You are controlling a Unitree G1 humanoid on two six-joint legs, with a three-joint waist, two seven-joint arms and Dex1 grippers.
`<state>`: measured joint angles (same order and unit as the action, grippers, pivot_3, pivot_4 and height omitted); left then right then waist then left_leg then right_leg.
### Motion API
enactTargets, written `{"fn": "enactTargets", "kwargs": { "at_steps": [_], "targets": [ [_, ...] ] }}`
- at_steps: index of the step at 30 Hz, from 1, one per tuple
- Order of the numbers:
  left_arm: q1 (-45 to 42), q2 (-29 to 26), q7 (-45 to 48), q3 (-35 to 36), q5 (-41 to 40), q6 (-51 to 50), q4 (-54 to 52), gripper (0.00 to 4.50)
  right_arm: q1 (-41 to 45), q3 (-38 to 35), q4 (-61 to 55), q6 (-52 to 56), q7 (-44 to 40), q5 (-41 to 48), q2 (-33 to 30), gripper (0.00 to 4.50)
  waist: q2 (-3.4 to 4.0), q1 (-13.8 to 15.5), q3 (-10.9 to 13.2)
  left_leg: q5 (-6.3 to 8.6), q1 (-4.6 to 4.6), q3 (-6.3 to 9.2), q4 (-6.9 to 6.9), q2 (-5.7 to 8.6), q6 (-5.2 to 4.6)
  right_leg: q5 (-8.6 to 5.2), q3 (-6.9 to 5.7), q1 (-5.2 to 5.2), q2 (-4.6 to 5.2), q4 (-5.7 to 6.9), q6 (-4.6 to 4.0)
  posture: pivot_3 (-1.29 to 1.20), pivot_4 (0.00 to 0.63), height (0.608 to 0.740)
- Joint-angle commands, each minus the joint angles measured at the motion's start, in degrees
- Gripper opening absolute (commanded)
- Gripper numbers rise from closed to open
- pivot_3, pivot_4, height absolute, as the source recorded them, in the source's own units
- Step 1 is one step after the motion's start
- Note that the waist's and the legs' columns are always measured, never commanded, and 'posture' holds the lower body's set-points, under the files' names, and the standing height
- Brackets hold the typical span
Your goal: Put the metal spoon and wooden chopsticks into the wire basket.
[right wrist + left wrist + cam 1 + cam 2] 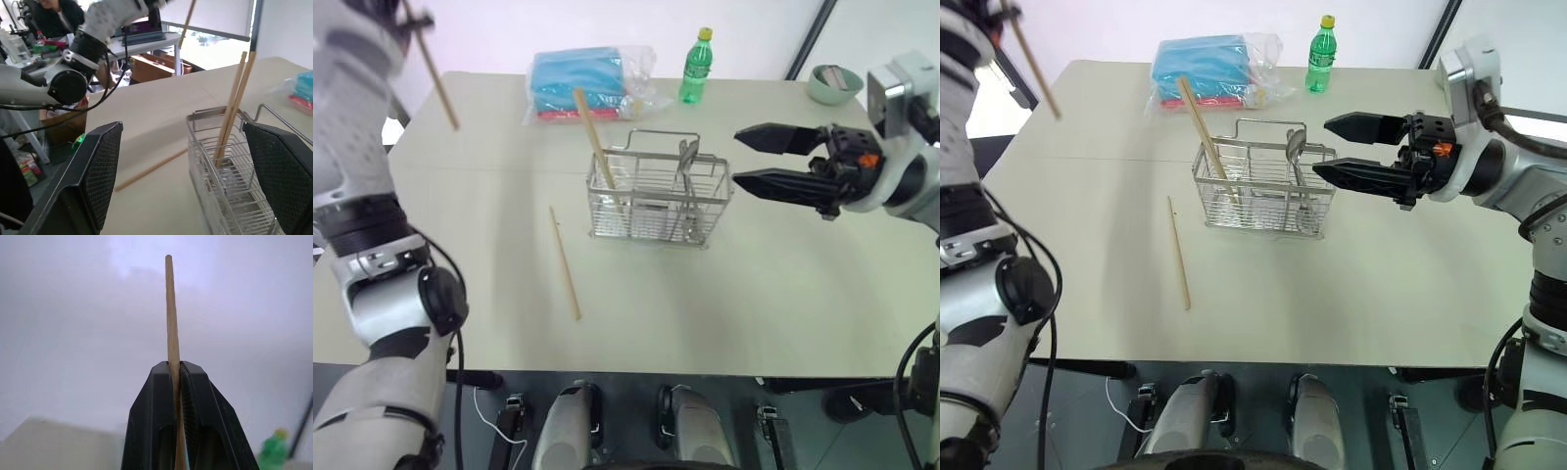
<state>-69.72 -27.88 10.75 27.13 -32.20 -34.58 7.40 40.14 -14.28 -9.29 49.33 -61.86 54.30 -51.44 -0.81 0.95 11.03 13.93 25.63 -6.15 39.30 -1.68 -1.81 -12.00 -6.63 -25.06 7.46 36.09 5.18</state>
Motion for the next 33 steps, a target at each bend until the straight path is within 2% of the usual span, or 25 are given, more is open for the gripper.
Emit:
{"fn": "enactTargets", "kwargs": {
  "at_steps": [1,7,13,18,23,26,30,33],
  "targets": [
    [-2.62,1.38,0.42,-2.27,-4.94,-3.31,-6.42,0.09,0.9,-1.16,0.93,-2.41,-0.88,-1.58,-1.08,4.04,0.01,-0.17,0.0,0.01,-0.07,0.0,0.0,0.0,-0.01,0.0,0.0,0.05,-0.01,0.0,0.01,0.0,0.15,0.707],
    [-2.09,6.96,1.93,-8.85,-5.59,-2.59,-9.06,0.09,0.98,-1.4,3.11,-3.99,-0.81,-3.47,-0.87,4.04,0.02,-0.21,-0.01,-0.01,-0.22,-0.02,-0.02,-0.08,0.0,-0.01,0.02,0.13,-0.14,0.04,0.01,0.0,0.15,0.707],
    [5.88,13.56,1.6,-12.49,-5.64,-1.36,-10.66,0.09,1.05,-2.14,3.24,-3.11,0.24,-3.57,-1.24,4.04,0.02,-0.2,-0.01,-0.01,-0.23,-0.06,-0.01,-0.07,0.0,-0.01,0.05,0.14,-0.15,0.02,0.01,0.0,0.15,0.707],
    [12.42,16.5,2.87,-15.95,-1.61,3.38,-9.11,0.09,1.23,-3.31,2.36,-2.13,2.38,-2.44,-0.64,4.04,0.02,-0.18,-0.01,-0.01,-0.2,-0.05,-0.01,-0.07,-0.01,-0.01,0.05,0.12,-0.15,0.0,0.0,0.0,0.15,0.707],
    [16.22,19.75,3.34,-16.33,-0.87,6.07,-6.27,0.09,1.33,-3.78,1.73,-1.51,3.8,-1.86,-0.39,4.04,0.02,-0.08,-0.01,0.03,-0.19,-0.03,0.0,-0.07,-0.07,-0.01,0.05,0.13,-0.14,-0.01,0.0,0.0,0.15,0.707],
    [17.53,21.3,2.4,-15.89,-1.71,5.83,-6.5,1.1,1.86,-3.72,2.17,-1.32,4.18,-1.88,-0.48,4.04,0.02,-0.09,-0.01,0.09,-0.18,-0.01,0.0,-0.07,-0.17,-0.01,0.04,0.12,-0.14,-0.02,0.0,0.0,0.15,0.707],
    [17.94,21.23,1.96,-15.3,-3.02,4.32,-9.12,2.91,2.63,-3.43,2.92,-1.32,4.34,-1.91,-0.27,4.04,0.02,-0.17,-0.01,0.12,-0.18,-0.01,0.0,-0.08,-0.22,-0.01,0.04,0.12,-0.14,-0.02,0.0,0.0,0.15,0.707],
    [17.63,20.14,1.44,-14.81,-3.76,3.06,-11.3,4.45,2.88,-2.97,3.57,-1.78,4.13,-2.38,0.06,4.04,0.02,-0.17,-0.01,0.12,-0.18,0.0,-0.01,-0.09,-0.23,-0.01,0.04,0.12,-0.14,-0.01,-0.01,0.0,0.15,0.707]
  ]
}}
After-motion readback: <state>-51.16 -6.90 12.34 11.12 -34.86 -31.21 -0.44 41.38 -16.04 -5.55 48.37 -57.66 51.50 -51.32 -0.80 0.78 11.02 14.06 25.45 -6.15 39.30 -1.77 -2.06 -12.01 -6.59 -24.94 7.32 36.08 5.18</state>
